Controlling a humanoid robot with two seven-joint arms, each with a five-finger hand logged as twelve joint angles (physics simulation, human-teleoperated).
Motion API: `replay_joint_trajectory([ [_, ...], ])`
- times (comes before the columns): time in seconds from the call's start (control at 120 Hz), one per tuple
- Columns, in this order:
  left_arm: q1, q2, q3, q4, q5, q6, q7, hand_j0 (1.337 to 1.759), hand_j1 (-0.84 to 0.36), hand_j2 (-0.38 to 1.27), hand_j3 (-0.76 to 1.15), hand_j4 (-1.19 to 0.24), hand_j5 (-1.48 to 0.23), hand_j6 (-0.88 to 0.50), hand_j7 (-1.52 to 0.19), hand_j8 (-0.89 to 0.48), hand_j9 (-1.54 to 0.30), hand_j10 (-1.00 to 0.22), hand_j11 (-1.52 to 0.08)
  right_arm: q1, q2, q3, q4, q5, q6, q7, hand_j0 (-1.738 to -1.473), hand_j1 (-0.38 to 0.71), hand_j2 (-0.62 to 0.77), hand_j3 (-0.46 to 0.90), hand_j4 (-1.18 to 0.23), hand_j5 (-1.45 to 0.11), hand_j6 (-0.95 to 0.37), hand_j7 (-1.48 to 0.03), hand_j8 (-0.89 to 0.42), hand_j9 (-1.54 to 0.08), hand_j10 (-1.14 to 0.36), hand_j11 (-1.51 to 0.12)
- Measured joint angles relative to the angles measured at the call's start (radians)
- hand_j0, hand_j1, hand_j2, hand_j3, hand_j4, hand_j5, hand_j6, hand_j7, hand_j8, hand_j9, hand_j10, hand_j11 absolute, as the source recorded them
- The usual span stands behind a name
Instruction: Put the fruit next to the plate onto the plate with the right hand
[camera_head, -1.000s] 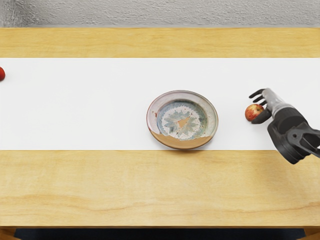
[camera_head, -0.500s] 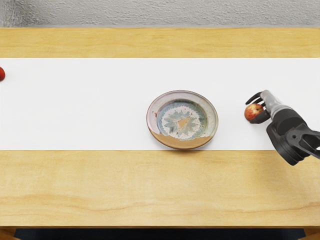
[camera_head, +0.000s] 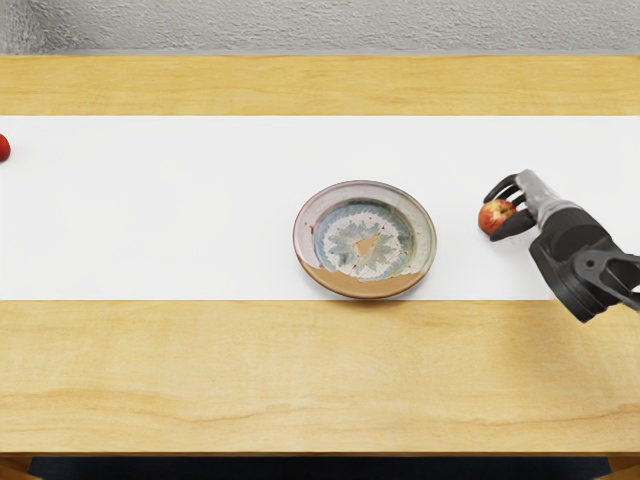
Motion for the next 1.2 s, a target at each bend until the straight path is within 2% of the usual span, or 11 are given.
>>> replay_joint_trajectory([
  [0.225,0.0,0.0,0.0,0.0,0.0,0.0,0.0,1.658,0.35,0.0,0.0,0.0,0.0,0.0,0.0,0.0,0.0,0.0,0.0,-0.005,0.004,0.098,0.13,0.013,0.003,0.001,-1.655,0.31,0.3,0.0,-0.63,-1.1,-0.3,-1.0,-0.3,-1.07,-0.62,-1.09],
  [0.283,0.0,0.0,0.0,0.0,0.0,0.0,0.0,1.658,0.35,0.0,0.0,0.0,0.0,0.0,0.0,0.0,0.0,0.0,0.0,-0.005,0.009,0.107,0.158,0.011,0.002,0.0,-1.655,0.29,0.3,0.0,-0.67,-1.11,-0.35,-1.02,-0.32,-1.08,-0.65,-1.1],
  [0.317,0.0,0.0,0.0,0.0,0.0,0.0,0.0,1.658,0.35,0.0,0.0,0.0,0.0,0.0,0.0,0.0,0.0,0.0,0.0,-0.005,0.014,0.11,0.171,0.011,0.002,0.0,-1.656,0.31,0.37,0.0,-0.69,-1.13,-0.34,-1.03,-0.34,-1.1,-0.67,-1.11],
  [0.367,-0.003,0.0,0.0,0.0,0.0,0.0,0.0,1.658,0.35,0.0,0.0,0.0,0.0,0.0,0.0,0.0,0.0,0.0,0.0,-0.005,0.023,0.113,0.185,0.011,0.003,-0.001,-1.657,0.32,0.4,0.0,-0.7,-1.15,-0.34,-1.05,-0.33,-1.13,-0.69,-1.14],
  [0.533,-0.003,0.0,0.0,0.0,0.0,0.0,0.0,1.658,0.35,0.0,0.0,0.0,0.0,0.0,0.0,0.0,0.0,0.0,0.0,-0.005,0.044,0.118,0.204,0.01,0.004,-0.002,-1.658,0.33,0.42,0.0,-0.74,-1.19,-0.34,-1.07,-0.3,-1.15,-0.74,-1.17],
  [0.858,-0.003,0.0,0.0,0.0,0.0,0.0,0.0,1.658,0.35,0.0,0.0,0.0,0.0,0.0,0.0,0.0,0.0,0.0,0.0,-0.047,0.148,0.116,0.193,0.011,0.004,-0.002,-1.658,0.31,0.41,0.0,-0.77,-1.21,-0.33,-1.08,-0.3,-1.18,-0.78,-1.19],
  [0.883,-0.003,0.0,0.0,0.0,0.0,0.0,0.0,1.658,0.35,0.0,0.0,0.0,0.0,0.0,0.0,0.0,0.0,0.0,0.0,-0.049,0.153,0.116,0.189,0.011,0.003,-0.002,-1.658,0.3,0.39,0.0,-0.74,-1.16,-0.33,-1.04,-0.31,-1.14,-0.75,-1.15],
  [0.95,-0.003,0.0,0.0,0.001,0.0,0.0,0.0,1.658,0.35,0.0,0.0,0.0,0.0,0.0,0.0,0.0,0.0,0.0,0.0,-0.051,0.166,0.126,0.177,0.008,-0.005,-0.002,-1.658,0.13,0.28,0.0,-0.54,-0.85,-0.25,-0.77,-0.23,-0.83,-0.55,-0.84],
  [1.025,-0.003,0.0,0.0,0.001,0.0,0.0,0.0,1.658,0.35,0.0,0.0,0.0,0.0,0.0,0.0,0.0,0.0,0.0,0.0,-0.052,0.169,0.138,0.173,0.006,-0.008,-0.002,-1.658,-0.01,0.19,0.0,-0.38,-0.6,-0.18,-0.54,-0.17,-0.59,-0.39,-0.59],
  [1.108,-0.005,0.0,0.0,0.001,0.0,0.0,0.0,1.658,0.35,0.0,0.0,0.0,0.0,0.0,0.0,0.0,0.0,0.0,0.0,-0.05,0.151,0.154,0.179,0.005,-0.007,-0.002,-1.658,-0.11,0.13,0.0,-0.26,-0.41,-0.13,-0.37,-0.12,-0.4,-0.27,-0.4],
  [1.2,-0.002,0.0,0.0,0.0,0.0,0.0,0.0,1.658,0.35,0.0,0.0,0.0,0.0,0.0,0.0,0.0,0.0,0.0,0.0,-0.046,0.114,0.2,0.182,0.004,0.04,-0.002,-1.658,-0.19,0.08,0.0,-0.18,-0.27,-0.09,-0.25,-0.08,-0.27,-0.18,-0.27],
])
